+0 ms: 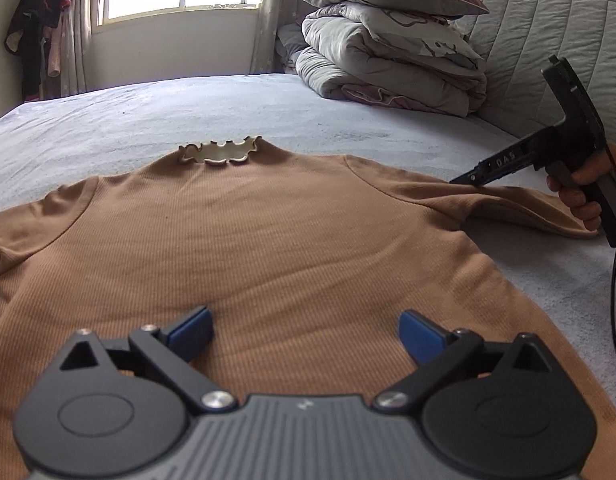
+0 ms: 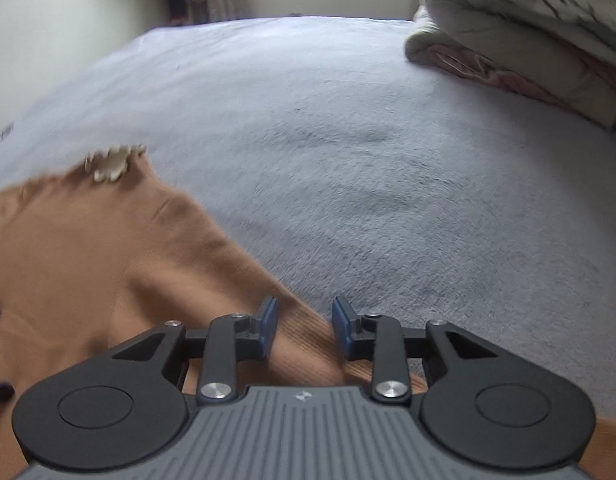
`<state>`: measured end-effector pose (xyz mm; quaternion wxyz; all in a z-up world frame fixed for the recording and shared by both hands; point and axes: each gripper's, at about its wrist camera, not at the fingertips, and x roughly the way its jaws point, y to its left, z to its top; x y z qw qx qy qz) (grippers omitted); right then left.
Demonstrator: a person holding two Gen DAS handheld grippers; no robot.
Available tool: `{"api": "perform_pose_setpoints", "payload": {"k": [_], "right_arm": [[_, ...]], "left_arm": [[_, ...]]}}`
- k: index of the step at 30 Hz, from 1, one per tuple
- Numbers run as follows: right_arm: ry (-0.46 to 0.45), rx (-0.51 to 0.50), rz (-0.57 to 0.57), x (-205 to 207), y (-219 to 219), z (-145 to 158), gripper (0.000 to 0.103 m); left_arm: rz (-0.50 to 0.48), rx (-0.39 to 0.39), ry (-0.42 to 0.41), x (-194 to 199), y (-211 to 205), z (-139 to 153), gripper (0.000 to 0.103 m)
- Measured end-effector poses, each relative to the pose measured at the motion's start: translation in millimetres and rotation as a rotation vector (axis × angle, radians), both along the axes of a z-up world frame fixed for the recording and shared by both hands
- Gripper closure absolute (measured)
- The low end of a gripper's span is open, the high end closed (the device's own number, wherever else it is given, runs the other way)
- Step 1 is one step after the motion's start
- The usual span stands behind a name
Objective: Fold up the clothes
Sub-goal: 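Grasp the sleeve nearest the right gripper and pull it straight, then release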
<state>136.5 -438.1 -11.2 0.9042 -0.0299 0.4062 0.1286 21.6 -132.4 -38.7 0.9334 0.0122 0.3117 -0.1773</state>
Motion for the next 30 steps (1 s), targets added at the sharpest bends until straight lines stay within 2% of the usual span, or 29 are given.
{"api": "perform_pose_setpoints", "payload": {"k": [1,2,4,8,11,14,18,22,27,30], "right_arm": [[0.004,-0.007,0.007,-1,1,1,0.078],[0.008,-0.015,0.009,-1,3,1,0.097],[0.006,-0.051,0.006,0,7,2,0.098],[-0.088,-0.151,-0.051,3,19,9,0.100],[-0.076,-0.147,-0.115,16,22,-1,0.099],[-0.112,-0.202,-0.155,13,32,-10,0.092],[-0.146,-0.172,-0.251,-4,23,0,0.080],[-0.139,-0.095,-0.374,-39,-4,6,0.072],[-0.098,-0.012,-0.507,-92,-44,8,0.071],[-0.079,0.104,-0.619,-123,-75,10,0.071]], "left_arm": [[0.000,-0.005,0.000,0,0,0,0.002],[-0.001,-0.009,0.001,0,1,0,0.002],[-0.003,-0.015,0.003,1,1,0,0.001],[-0.006,-0.018,0.004,1,1,-1,0.001],[-0.006,-0.019,0.006,1,1,-1,0.001],[-0.005,-0.019,0.006,1,1,-1,0.001],[-0.005,-0.018,0.007,1,1,-1,0.000],[-0.004,-0.001,0.007,1,-1,-1,0.000],[-0.008,-0.030,0.016,-1,3,1,0.000],[-0.037,-0.019,0.043,-10,6,4,0.000]]}}
